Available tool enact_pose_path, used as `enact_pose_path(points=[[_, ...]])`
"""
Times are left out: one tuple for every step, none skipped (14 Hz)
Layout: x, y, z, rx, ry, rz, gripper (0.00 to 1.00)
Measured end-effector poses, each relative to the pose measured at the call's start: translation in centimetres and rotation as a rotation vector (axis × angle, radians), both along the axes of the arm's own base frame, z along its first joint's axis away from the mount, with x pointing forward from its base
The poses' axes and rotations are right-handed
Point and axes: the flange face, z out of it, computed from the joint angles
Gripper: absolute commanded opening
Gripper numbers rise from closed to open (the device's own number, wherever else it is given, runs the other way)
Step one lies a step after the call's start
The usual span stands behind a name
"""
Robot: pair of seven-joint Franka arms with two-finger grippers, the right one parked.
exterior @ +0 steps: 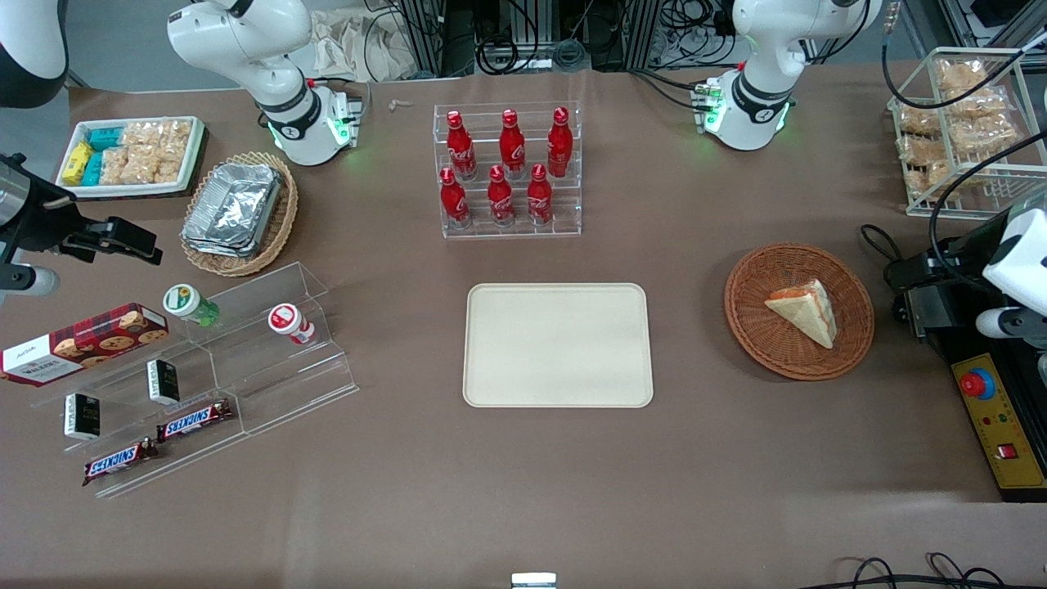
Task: Place sandwich from basket to tray
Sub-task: 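Lower the open left gripper over the wrapped sandwich in the basket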
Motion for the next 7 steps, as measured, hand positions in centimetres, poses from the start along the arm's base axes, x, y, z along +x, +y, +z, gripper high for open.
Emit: enact_pose_path(points=[[0.04,-0.03,0.03,0.0,-0.003,0.0,1.0],[0.13,-0.06,0.13,0.0,-0.012,-0.001,1.0],[0.21,-0.08,0.23,-0.001,-0.02,-0.001,1.0],[0.23,-0.08,0.26,-0.001,-0.022,-0.001,1.0],[0.24,-0.09,0.25,-0.001,-0.022,-0.001,1.0],[0.25,-0.1,0.22,-0.001,-0.021,-0.001,1.0],[0.26,-0.11,0.14,-0.001,-0.019,-0.001,1.0]])
